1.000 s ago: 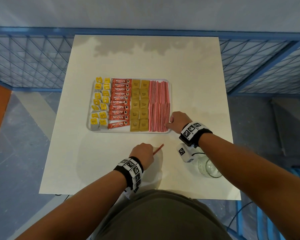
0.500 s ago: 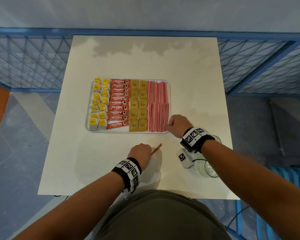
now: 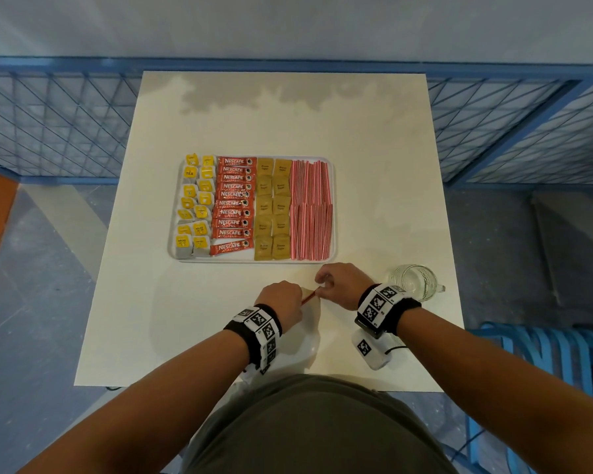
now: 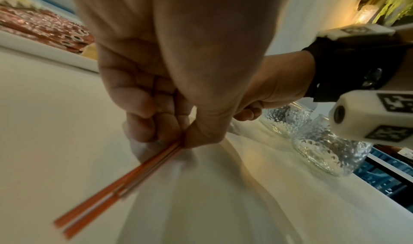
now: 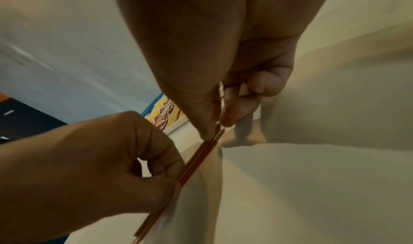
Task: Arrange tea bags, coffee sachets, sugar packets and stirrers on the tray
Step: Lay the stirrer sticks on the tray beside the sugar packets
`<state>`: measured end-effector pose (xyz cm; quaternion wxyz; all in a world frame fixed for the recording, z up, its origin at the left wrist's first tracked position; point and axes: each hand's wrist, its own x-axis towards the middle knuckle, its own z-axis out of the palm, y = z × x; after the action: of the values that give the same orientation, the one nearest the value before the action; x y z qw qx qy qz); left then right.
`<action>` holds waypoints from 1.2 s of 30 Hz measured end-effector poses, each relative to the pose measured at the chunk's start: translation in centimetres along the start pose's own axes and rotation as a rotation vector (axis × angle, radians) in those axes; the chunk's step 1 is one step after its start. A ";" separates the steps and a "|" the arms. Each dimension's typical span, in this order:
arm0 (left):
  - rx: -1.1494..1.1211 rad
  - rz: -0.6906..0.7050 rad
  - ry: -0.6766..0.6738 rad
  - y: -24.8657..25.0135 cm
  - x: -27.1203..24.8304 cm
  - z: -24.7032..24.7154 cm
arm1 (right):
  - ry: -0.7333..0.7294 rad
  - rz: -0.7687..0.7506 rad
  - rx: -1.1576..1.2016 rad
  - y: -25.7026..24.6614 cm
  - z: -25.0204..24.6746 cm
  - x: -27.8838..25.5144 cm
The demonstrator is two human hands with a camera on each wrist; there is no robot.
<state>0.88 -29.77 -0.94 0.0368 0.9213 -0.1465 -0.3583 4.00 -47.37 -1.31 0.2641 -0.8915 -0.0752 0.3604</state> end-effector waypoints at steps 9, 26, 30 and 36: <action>-0.099 -0.058 0.067 -1.1 -0.2 1.1 | -0.017 -0.113 -0.212 -0.6 0.6 0.4; 0.025 0.011 0.080 -0.5 -0.2 1.3 | -0.035 -0.238 -0.378 0.1 2.0 0.7; 0.017 0.023 0.045 -0.3 -0.2 0.9 | -0.029 -0.230 -0.370 0.1 2.1 0.4; 0.003 0.040 0.035 -0.3 -0.5 0.8 | -0.017 -0.194 -0.308 0.1 1.7 0.1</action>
<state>0.09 -29.28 -1.31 0.0450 0.9244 -0.1649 -0.3410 2.89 -46.74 -2.46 0.1573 -0.9069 -0.2174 0.3248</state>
